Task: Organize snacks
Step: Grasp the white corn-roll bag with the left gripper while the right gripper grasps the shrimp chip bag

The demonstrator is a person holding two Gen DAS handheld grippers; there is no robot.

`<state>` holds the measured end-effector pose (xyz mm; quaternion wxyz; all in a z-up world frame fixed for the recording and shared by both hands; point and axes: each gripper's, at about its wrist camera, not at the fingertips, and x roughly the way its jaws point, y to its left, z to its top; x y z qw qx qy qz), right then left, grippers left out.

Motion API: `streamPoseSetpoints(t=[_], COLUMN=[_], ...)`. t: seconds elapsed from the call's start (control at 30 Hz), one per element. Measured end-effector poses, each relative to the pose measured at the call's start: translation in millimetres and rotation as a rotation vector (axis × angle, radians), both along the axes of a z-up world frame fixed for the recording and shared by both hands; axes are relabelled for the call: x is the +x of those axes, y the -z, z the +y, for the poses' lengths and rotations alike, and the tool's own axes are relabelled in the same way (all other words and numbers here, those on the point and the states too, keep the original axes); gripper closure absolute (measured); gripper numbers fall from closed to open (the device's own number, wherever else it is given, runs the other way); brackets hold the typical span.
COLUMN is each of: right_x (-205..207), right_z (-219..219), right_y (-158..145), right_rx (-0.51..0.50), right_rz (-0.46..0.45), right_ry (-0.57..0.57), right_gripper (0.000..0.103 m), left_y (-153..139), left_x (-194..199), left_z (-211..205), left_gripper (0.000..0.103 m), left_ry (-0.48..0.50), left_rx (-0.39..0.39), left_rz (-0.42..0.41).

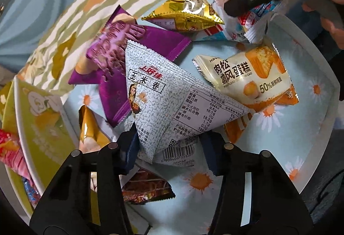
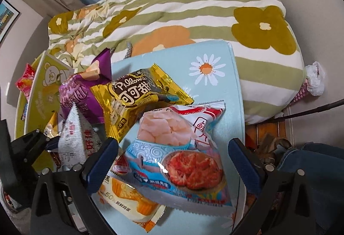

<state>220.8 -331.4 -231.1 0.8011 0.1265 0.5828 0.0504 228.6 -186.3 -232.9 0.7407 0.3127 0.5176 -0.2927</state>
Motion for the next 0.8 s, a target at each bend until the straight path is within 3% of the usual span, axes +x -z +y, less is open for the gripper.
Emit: streamPoseSetpoints(t=[0.37, 0.43, 0.7, 0.8], right_x=[9, 7, -11, -20], right_z=[3, 3, -4, -6], right_y=[15, 19, 14, 6], right_rx=[-0.068, -0.059, -0.036, -0.036], right_rz=[0.085, 0.100, 0.092, 0.076], right_ry=[-0.077, -0.083, -0.045, -0.033], right_gripper=[0.002, 0.015, 0.034, 0.034], left_y=[-12, -14, -27, -38], left_x=[-5, -5, -7, -8], left_z=[5, 5, 9, 11], left_gripper=[0.053, 0.053, 0.053, 0.053], left_ry=[-0.038, -0.045, -0.071, -0.102], left_rx=[-0.035, -0.043, -0.071, -0.102], left_rz=[0.000, 0.001, -0.013, -0.018])
